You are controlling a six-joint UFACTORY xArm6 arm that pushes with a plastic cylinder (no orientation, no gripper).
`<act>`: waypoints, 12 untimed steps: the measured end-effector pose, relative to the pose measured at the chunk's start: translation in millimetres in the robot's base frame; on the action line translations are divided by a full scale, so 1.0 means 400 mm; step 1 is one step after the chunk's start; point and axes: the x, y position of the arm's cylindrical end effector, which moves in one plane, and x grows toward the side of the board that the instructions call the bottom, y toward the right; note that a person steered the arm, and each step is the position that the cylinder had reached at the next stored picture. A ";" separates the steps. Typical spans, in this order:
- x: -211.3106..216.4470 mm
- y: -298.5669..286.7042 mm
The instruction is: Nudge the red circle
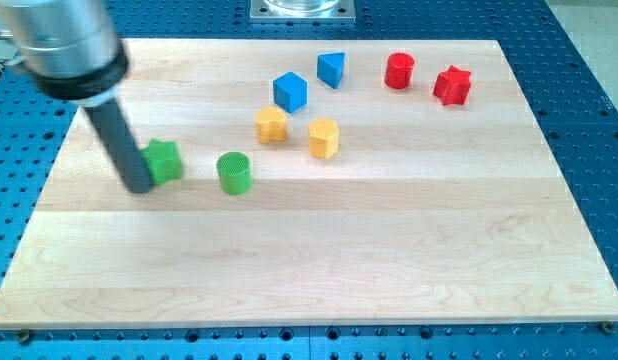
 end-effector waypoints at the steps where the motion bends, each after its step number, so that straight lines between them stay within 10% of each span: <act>1: -0.020 0.048; 5: 0.384 -0.010; 8: 0.040 0.611; 12: -0.340 0.693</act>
